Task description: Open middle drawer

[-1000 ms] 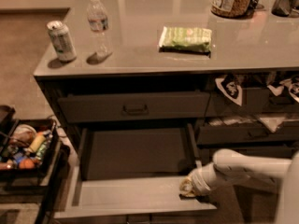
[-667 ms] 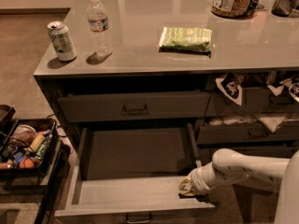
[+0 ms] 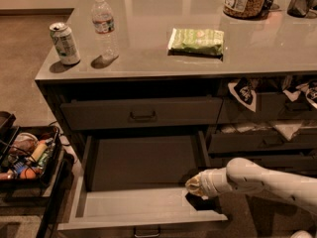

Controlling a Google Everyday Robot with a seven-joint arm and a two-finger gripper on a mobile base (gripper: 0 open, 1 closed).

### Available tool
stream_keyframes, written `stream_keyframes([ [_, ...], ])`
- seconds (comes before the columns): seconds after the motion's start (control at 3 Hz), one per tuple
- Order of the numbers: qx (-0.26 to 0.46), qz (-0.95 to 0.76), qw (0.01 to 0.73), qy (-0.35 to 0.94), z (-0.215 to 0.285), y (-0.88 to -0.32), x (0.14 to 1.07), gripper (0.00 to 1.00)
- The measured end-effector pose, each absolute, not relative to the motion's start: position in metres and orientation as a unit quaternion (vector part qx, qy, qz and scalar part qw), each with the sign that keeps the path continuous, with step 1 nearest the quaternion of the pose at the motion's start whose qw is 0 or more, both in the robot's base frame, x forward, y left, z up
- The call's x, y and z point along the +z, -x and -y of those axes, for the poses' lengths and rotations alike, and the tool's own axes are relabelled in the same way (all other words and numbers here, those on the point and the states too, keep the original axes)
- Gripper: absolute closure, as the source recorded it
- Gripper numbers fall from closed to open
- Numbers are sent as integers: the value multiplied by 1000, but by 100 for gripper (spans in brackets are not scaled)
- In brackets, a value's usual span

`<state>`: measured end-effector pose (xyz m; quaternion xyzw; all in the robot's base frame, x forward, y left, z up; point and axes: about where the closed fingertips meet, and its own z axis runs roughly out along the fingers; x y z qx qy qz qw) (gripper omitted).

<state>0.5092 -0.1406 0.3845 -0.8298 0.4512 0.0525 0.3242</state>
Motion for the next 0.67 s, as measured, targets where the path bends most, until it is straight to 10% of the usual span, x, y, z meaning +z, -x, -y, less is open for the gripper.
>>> stream_keyframes([
  [0.67,-11,-450,364,815,164,-527,422,100],
])
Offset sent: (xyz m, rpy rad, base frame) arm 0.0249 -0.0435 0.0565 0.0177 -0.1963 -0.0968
